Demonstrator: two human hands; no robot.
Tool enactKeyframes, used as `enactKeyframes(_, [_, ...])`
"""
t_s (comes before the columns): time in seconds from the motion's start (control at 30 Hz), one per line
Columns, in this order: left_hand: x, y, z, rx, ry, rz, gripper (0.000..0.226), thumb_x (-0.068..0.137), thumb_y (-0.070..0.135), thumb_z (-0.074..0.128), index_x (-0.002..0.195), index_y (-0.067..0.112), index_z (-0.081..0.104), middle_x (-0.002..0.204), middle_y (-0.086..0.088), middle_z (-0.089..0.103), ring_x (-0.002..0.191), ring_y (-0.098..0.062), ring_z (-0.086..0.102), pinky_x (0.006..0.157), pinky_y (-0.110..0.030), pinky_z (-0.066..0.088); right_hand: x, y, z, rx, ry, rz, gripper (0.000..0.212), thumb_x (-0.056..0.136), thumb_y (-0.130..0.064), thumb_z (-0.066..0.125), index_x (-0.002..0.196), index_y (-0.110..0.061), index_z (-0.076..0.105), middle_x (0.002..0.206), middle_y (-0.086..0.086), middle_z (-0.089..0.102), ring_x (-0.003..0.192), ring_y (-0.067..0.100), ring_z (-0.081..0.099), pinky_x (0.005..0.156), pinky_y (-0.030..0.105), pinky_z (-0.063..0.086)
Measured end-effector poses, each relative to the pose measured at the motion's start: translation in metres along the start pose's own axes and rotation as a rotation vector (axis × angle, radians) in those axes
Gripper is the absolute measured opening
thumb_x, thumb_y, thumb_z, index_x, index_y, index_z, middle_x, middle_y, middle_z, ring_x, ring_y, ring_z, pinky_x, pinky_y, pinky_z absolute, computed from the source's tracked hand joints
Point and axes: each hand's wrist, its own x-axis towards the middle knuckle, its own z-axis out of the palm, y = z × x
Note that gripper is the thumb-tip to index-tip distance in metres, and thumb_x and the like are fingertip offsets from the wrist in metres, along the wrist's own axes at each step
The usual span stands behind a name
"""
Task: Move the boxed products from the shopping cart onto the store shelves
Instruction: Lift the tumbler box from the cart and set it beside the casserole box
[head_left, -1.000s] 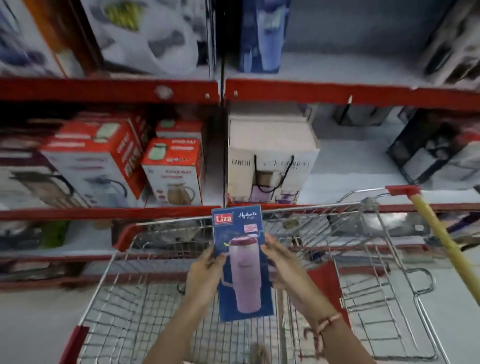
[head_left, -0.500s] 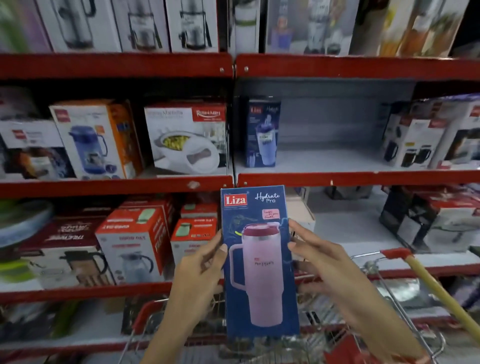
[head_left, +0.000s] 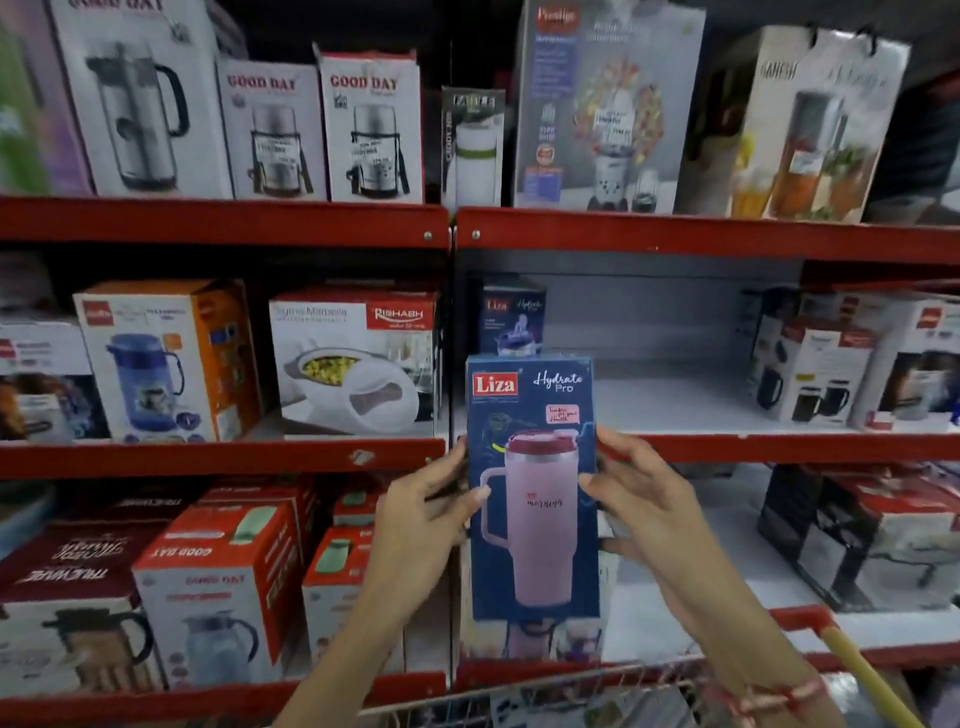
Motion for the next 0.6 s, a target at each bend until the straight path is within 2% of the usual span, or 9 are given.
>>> enactKeyframes(0.03, [0.019, 0.004, 0.005, 0.01, 0.014, 0.042, 0.057, 0.082, 0.007, 0.067, 0.125, 0.039, 0.047, 0.099, 0.033, 0.063, 0.084, 0.011, 0.067, 0.061, -0.017, 0.057, 0.019, -0.004, -0.001, 0.0, 0.015, -0.034, 0.035, 0.089, -0.011, 0.061, 0.115, -0.034, 0.058, 0.122, -0.01, 0.067, 0.107, 0.017, 0.066, 0.079, 0.047, 0.059])
enactKeyframes(0.1, [0.06, 0.013, 0.013, 0.044, 0.028, 0.123, 0.06, 0.083, 0.004, 0.066, 0.129, 0.035, 0.043, 0.103, 0.031, 0.059, 0.082, 0.017, 0.064, 0.065, -0.013, 0.057, 0.06, -0.013, -0.001, -0.003, 0.039, -0.09, 0.036, 0.088, -0.012, 0.061, 0.116, -0.033, 0.054, 0.127, -0.012, 0.063, 0.109, 0.016, 0.064, 0.08, 0.044, 0.058])
enactKeyframes(0.17, [0.101, 0.017, 0.019, 0.064, 0.054, 0.177, 0.061, 0.083, 0.003, 0.065, 0.135, 0.026, 0.043, 0.114, 0.024, 0.056, 0.085, 0.013, 0.062, 0.074, -0.013, 0.057, 0.1, -0.018, 0.002, -0.006, 0.052, -0.147, 0.04, 0.086, -0.013, 0.063, 0.118, -0.035, 0.052, 0.13, -0.012, 0.06, 0.117, 0.013, 0.059, 0.083, 0.04, 0.057])
enactKeyframes(0.23, [0.139, 0.013, 0.024, 0.072, 0.081, 0.197, 0.059, 0.083, 0.003, 0.065, 0.136, 0.021, 0.046, 0.122, 0.016, 0.055, 0.095, 0.004, 0.062, 0.081, -0.019, 0.058, 0.138, -0.016, 0.005, -0.007, 0.058, -0.184, 0.042, 0.085, -0.013, 0.064, 0.117, -0.036, 0.05, 0.133, -0.011, 0.058, 0.121, 0.012, 0.055, 0.09, 0.048, 0.054])
enactKeyframes(0.33, [0.181, -0.002, 0.029, 0.089, 0.099, 0.232, 0.059, 0.083, 0.001, 0.065, 0.135, 0.022, 0.048, 0.134, 0.004, 0.057, 0.113, -0.015, 0.063, 0.093, -0.041, 0.056, 0.181, -0.007, 0.007, 0.003, 0.054, -0.207, 0.043, 0.086, -0.008, 0.062, 0.119, -0.031, 0.046, 0.139, -0.006, 0.054, 0.114, 0.01, 0.057, 0.095, 0.054, 0.051])
enactKeyframes(0.4, [0.201, -0.014, 0.032, 0.122, 0.113, 0.254, 0.059, 0.083, 0.002, 0.065, 0.136, 0.023, 0.048, 0.135, 0.003, 0.057, 0.115, -0.013, 0.062, 0.095, -0.042, 0.054, 0.202, 0.001, 0.008, 0.014, 0.059, -0.216, 0.044, 0.086, -0.006, 0.062, 0.121, -0.027, 0.045, 0.14, -0.006, 0.052, 0.11, 0.007, 0.057, 0.095, 0.054, 0.05])
enactKeyframes(0.5, [0.222, -0.031, 0.035, 0.114, 0.115, 0.269, 0.059, 0.084, 0.002, 0.064, 0.137, 0.02, 0.047, 0.136, 0.0, 0.057, 0.117, -0.013, 0.061, 0.097, -0.043, 0.053, 0.224, 0.017, 0.008, 0.023, 0.064, -0.218, 0.046, 0.086, -0.01, 0.064, 0.124, -0.027, 0.043, 0.142, -0.006, 0.05, 0.122, 0.017, 0.052, 0.096, 0.053, 0.05])
enactKeyframes(0.6, [0.231, -0.048, 0.04, 0.125, 0.114, 0.256, 0.058, 0.083, 0.002, 0.064, 0.137, 0.016, 0.046, 0.134, -0.005, 0.059, 0.117, -0.012, 0.06, 0.098, -0.043, 0.053, 0.235, 0.034, 0.01, 0.032, 0.067, -0.188, 0.049, 0.087, -0.009, 0.064, 0.127, -0.026, 0.041, 0.144, -0.005, 0.046, 0.122, 0.015, 0.048, 0.099, 0.053, 0.048])
